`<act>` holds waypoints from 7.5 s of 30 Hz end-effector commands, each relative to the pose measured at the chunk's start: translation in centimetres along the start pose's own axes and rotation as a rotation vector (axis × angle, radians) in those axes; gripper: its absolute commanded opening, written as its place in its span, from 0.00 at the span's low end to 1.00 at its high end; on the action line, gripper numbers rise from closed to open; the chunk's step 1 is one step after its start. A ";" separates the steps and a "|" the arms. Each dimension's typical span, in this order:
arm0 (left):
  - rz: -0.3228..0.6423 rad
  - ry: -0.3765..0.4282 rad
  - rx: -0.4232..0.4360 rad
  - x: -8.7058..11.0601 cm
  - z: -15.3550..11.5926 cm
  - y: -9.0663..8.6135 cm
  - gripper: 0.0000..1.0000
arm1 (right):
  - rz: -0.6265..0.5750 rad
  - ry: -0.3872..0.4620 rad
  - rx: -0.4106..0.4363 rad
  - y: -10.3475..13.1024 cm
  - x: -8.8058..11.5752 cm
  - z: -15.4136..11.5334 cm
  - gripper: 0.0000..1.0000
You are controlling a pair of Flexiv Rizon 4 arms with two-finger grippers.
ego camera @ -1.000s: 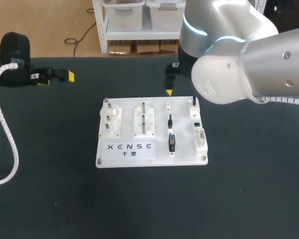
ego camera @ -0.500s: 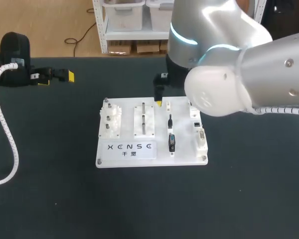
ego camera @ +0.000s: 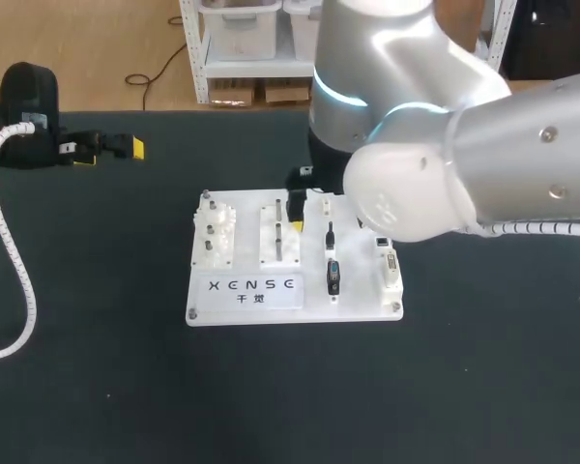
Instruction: Insert the USB connector, Ethernet cable, and multi-pin plug into their matching sockets one by one.
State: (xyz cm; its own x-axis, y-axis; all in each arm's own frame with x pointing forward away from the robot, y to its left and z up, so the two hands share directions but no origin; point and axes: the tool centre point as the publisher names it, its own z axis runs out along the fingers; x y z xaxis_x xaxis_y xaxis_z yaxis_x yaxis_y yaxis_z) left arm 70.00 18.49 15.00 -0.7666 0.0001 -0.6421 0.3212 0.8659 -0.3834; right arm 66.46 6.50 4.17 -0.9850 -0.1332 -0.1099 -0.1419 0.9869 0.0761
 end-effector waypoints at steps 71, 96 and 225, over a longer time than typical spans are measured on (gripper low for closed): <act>0.000 0.000 0.000 0.0 0.0 0.0 1.00 | 0.079 0.005 0.070 -0.3 1.8 1.7 0.54; 0.000 0.000 0.000 0.0 0.0 0.0 1.00 | 0.136 0.044 0.084 -0.7 1.0 2.4 0.49; 0.000 0.000 0.000 0.0 0.0 0.0 1.00 | 0.215 0.004 0.128 -7.7 0.9 0.4 0.00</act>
State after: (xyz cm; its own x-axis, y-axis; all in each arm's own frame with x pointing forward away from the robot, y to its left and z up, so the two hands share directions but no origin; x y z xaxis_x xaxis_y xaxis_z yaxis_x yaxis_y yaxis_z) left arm 70.00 18.50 15.00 -0.7666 0.0001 -0.6421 0.3212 0.8659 -0.3834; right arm 66.62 -1.08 3.24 -0.9915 0.0794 -0.1029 0.0827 0.9962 -0.0282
